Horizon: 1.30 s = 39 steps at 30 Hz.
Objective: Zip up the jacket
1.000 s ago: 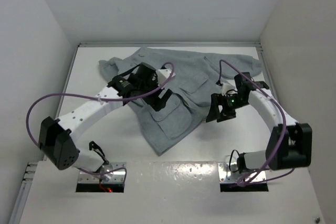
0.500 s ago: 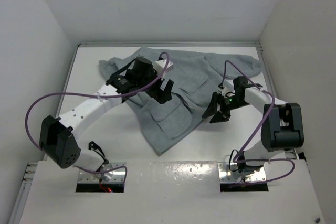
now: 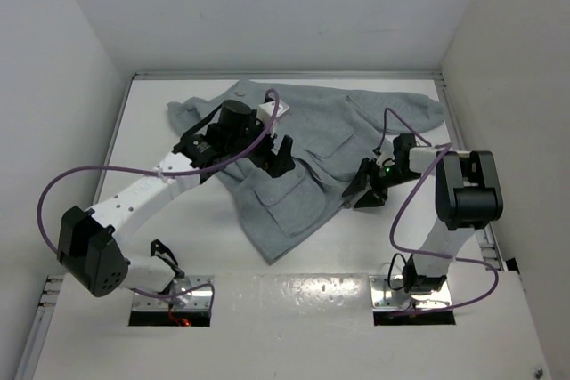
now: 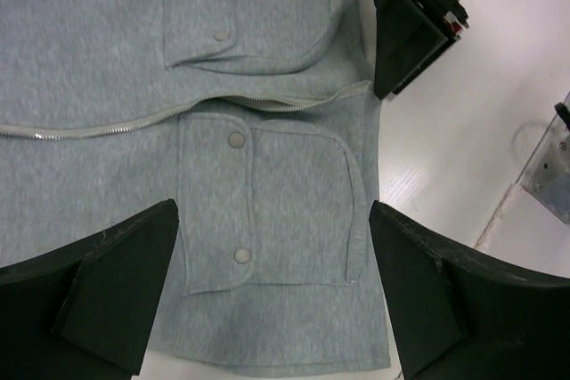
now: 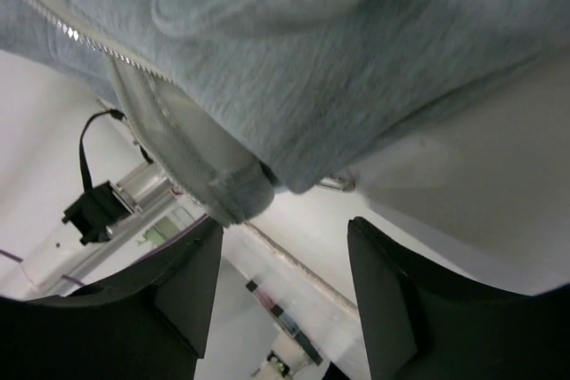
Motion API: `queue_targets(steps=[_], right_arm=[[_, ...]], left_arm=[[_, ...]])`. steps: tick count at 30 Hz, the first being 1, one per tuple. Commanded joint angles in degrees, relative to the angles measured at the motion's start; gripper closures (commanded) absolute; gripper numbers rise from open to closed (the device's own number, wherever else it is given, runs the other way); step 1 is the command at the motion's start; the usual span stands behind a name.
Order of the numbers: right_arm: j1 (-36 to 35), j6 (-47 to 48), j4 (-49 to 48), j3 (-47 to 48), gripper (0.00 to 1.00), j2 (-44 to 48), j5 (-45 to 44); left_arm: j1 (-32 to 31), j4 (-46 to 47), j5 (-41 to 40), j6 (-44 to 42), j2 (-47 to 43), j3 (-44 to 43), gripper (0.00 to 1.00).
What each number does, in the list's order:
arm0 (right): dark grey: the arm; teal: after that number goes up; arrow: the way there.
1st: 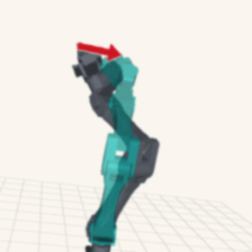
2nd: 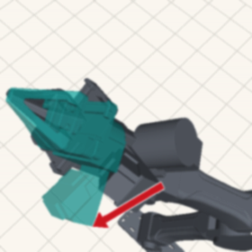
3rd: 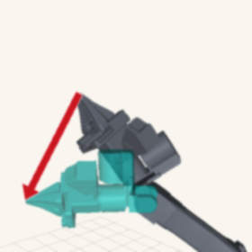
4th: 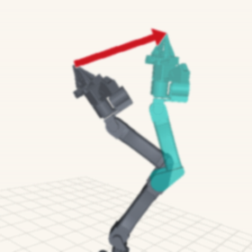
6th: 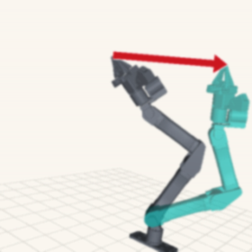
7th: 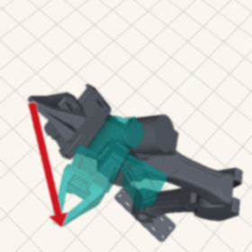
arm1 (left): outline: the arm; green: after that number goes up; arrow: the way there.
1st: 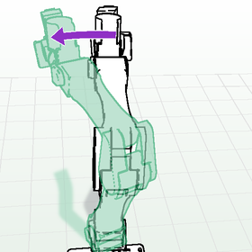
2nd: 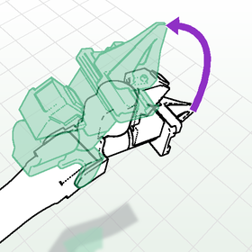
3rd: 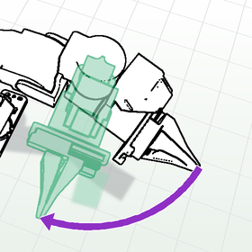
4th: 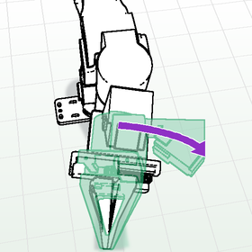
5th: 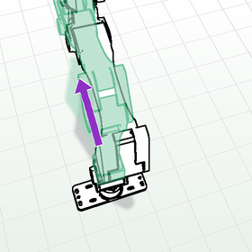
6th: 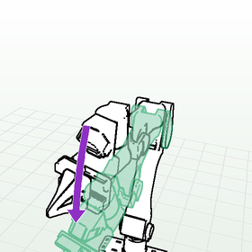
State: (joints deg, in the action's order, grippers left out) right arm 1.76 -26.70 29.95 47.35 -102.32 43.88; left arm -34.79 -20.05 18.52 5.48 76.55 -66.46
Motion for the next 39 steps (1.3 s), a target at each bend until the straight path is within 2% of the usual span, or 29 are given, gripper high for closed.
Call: queue_targets(steps=[1, 7, 10, 14, 16, 17, 19, 20, 21, 24, 28, 34, 35, 39], right_arm=[[-0.09, -2.83, -4.81, 1.43, 0.42, -1.29, -1.25], [-0.88, -2.05, -5.7, 2.57, 0.43, -1.4, -1.34], [-0.97, 3.13, 2.0, 4.23, 0.39, 2.98, -1.34], [-1.14, 14.1, 9.92, 7.84, 0.31, 9.92, -5.28], [-1.14, 17.63, 9.17, 10.12, 0.31, 11.7, -9.5], [-1.14, 19.56, 8.63, 11.08, 0.4, 13.1, -10.73], [-2.89, 20.63, 6.1, 14.41, 0.54, 12.77, -14.6], [-3.6, 22.9, 5.82, 15.57, 0.66, 11.46, -16.26], [-4.04, 23.7, 5.29, 17.58, 0.71, 9.36, -18.02], [-7.81, 26.26, 3.1, 20.58, 0.84, 3.73, -21.28], [-10.63, 29.59, 0.11, 22.95, 0.85, -3.84, -26.37], [-12.13, 30.83, 2.47, 25.95, 0.9, -10.87, -31.22], [-12.3, 30.92, 3.0, 25.95, 0.9, -11.05, -33.57], [-13.44, 30.83, 6.16, 24.98, 0.9, -10.88, -36.4]], left_arm=[[0.07, 1.86, 1.6, 0.94, 0.53, 0.63, 0.06], [1.82, 1.25, 3.79, 4.53, 0.0, 7.12, 0.09], [2.44, 0.19, 4.42, 7.78, 0.69, 10.46, 0.16], [2.44, 0.19, 5.47, 9.55, 3.33, 12.67, 0.18], [2.44, 0.19, 7.48, 10.08, 5.61, 11.71, 0.19], [2.44, 0.19, 8.36, 10.69, 8.76, 11.09, 0.19], [2.44, 0.19, 9.77, 12.1, 11.85, 9.16, 0.26], [2.44, 0.19, 10.39, 12.62, 13.26, 8.54, 0.29], [2.44, 0.19, 11.78, 12.63, 15.62, 7.93, 0.36], [2.44, 0.19, 12.33, 14.47, 17.92, 6.26, 0.44], [2.44, -0.34, 9.96, 15.0, 18.63, 6.78, 0.5], [3.67, -1.21, 5.84, 15.53, 20.21, 9.42, 0.56], [3.67, -2.69, 0.6, 15.53, 21.0, 9.42, 0.56], [6.83, -5.35, -9.54, 14.83, 23.46, 6.96, 0.57]])
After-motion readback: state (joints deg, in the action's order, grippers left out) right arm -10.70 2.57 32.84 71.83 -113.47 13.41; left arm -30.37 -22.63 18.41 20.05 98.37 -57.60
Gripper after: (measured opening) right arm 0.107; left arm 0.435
